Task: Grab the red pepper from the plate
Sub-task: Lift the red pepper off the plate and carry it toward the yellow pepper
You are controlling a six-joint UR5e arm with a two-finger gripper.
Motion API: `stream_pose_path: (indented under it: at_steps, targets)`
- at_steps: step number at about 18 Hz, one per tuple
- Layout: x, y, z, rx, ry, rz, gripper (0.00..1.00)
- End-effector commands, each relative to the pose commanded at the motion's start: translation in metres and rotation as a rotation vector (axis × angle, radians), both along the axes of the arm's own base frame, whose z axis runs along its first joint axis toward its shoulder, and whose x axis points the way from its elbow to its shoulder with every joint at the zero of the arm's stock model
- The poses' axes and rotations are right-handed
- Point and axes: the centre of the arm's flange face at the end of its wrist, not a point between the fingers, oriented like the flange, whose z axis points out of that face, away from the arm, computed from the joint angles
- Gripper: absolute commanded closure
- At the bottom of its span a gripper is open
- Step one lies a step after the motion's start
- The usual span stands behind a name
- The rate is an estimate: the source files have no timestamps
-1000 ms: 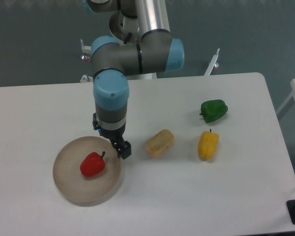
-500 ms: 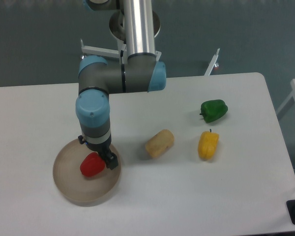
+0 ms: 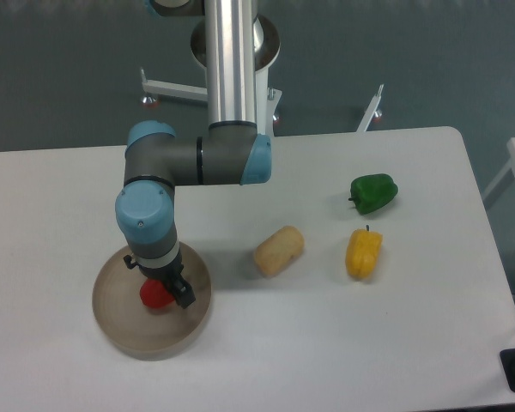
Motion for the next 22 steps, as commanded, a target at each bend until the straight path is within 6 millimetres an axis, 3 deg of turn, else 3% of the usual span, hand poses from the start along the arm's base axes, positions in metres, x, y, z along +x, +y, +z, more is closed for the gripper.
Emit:
stream_pose_path:
  at_steps: [1,2,3,6,9,11,12,15,17,19,22]
  targets:
    - [0.000,0.001,0.003,0.005,0.003,0.023,0.48]
    - [-0.001,0.002,0.007,0.010,0.012,0.035,0.63]
    - [-0.002,0.004,0.017,0.026,0.018,0.035,0.72]
    - [-0.010,0.005,0.043,0.064,0.023,0.040,0.72]
    - [-0.045,-0.009,0.076,0.092,0.030,0.086,0.72]
    - [-0.075,-0.024,0.098,0.097,0.032,0.133,0.72]
    - [-0.106,-0.038,0.117,0.120,0.038,0.177,0.71]
    - [-0.162,-0.064,0.143,0.173,0.008,0.199,0.71]
    - [-0.194,-0.084,0.144,0.142,-0.002,0.213,0.71]
    - [-0.246,-0.114,0.140,0.093,-0.005,0.199,0.71]
    - [-0.289,-0.139,0.135,0.082,-0.003,0.137,0.71]
